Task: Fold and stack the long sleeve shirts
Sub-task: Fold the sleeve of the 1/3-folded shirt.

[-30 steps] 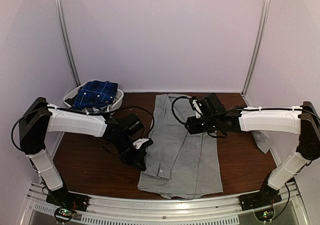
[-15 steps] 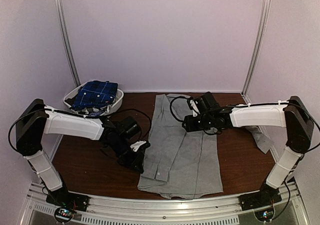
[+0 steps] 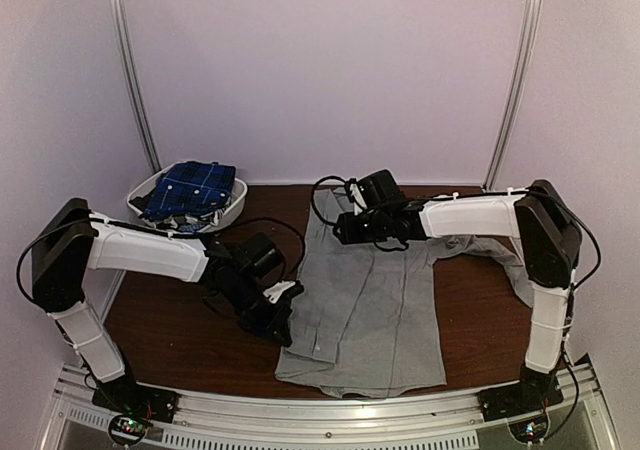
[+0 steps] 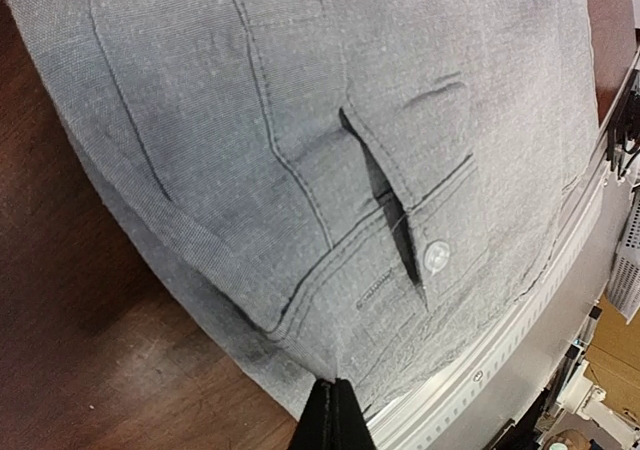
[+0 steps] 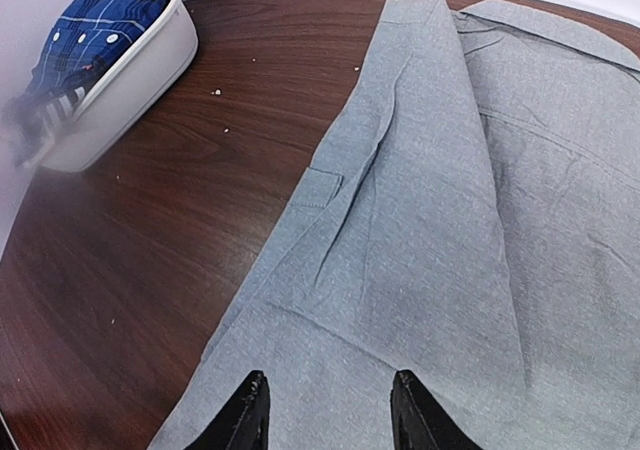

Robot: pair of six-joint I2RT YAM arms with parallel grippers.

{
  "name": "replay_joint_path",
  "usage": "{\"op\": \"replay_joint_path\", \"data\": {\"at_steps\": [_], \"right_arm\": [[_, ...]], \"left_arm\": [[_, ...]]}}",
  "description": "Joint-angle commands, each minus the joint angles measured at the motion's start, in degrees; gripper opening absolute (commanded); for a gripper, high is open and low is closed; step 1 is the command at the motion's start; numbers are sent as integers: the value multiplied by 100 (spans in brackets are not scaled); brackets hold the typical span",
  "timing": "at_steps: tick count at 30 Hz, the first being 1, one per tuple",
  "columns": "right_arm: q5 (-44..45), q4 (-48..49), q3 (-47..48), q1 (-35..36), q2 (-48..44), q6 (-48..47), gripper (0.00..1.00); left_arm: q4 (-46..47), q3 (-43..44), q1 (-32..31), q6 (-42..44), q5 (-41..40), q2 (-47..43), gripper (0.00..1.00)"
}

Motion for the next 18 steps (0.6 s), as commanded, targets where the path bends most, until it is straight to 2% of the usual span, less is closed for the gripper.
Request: {"op": "replay_joint_path", "data": {"at_steps": [1,8,13,18], "right_arm": [[-70,44,485,-54,393,-70,42],[-252,220,936,-223,1035,41,43],[-449,323,1227,-448,1508,125,42],[-680,138,1632,-594,2068,151,42]], "left_arm": [[211,-66,-64,4,138,18,0],[187,-47,-71,-2,-41,48,0],[11,104,-62,106,-217,-52,12],[-262,345,-46,217,-420,-142,19]]}}
